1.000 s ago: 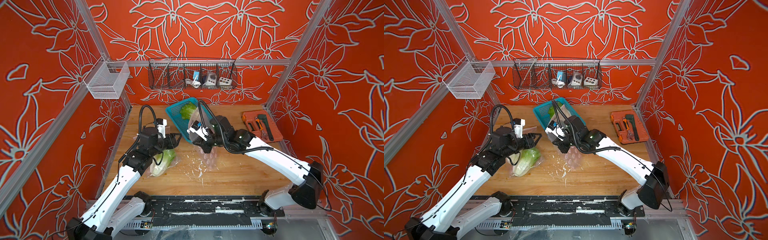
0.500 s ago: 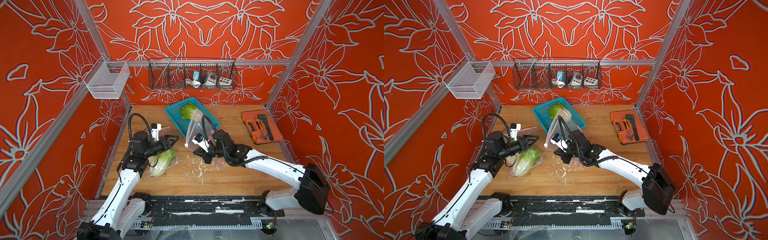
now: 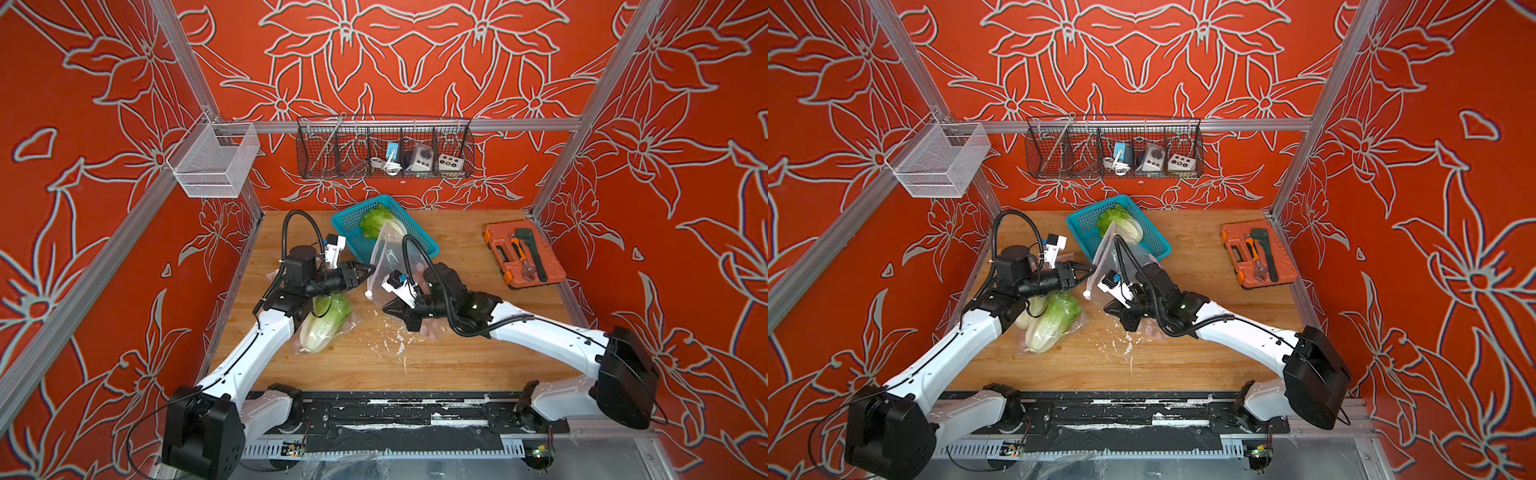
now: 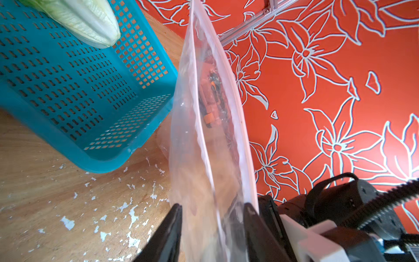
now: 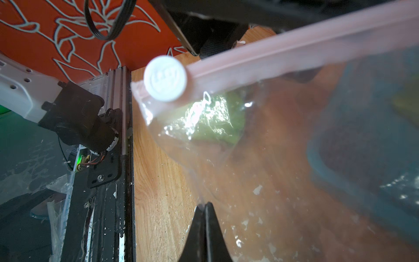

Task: Put the chinese cabbages into a zipper bag and zip it
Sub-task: Open the zipper of the food storage bag at the center of the board.

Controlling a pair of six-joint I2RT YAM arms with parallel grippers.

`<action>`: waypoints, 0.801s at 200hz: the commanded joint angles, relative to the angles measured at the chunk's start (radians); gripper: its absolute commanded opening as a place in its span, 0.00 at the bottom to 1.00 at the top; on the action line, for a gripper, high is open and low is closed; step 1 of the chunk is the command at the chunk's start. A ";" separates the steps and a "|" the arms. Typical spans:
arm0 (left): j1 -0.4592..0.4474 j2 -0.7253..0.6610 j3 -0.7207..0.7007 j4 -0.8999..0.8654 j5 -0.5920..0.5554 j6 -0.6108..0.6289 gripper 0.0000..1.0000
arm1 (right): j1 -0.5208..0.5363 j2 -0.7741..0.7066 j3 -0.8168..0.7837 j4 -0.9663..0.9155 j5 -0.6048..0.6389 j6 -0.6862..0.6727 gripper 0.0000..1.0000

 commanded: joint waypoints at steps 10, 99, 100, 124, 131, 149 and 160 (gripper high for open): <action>-0.035 0.067 0.051 0.033 0.009 0.046 0.26 | 0.007 -0.025 -0.018 0.014 -0.024 0.007 0.00; 0.064 -0.097 0.364 -0.207 -0.288 0.184 0.00 | -0.128 -0.201 0.050 -0.076 0.119 0.068 0.54; 0.066 -0.102 0.368 -0.211 -0.299 0.187 0.00 | -0.136 -0.205 0.049 -0.073 0.119 0.072 0.55; 0.081 -0.187 0.481 -0.326 -0.516 0.275 0.00 | -0.295 -0.227 0.022 0.001 0.143 0.258 0.63; 0.081 -0.189 0.524 -0.375 -0.571 0.308 0.00 | -0.324 -0.207 0.030 -0.005 0.192 0.295 0.63; 0.081 -0.186 0.600 -0.471 -0.719 0.392 0.00 | -0.332 -0.082 0.166 -0.195 0.392 0.267 0.65; 0.082 -0.186 0.624 -0.510 -0.797 0.437 0.00 | -0.341 0.020 0.275 -0.326 0.515 0.256 0.67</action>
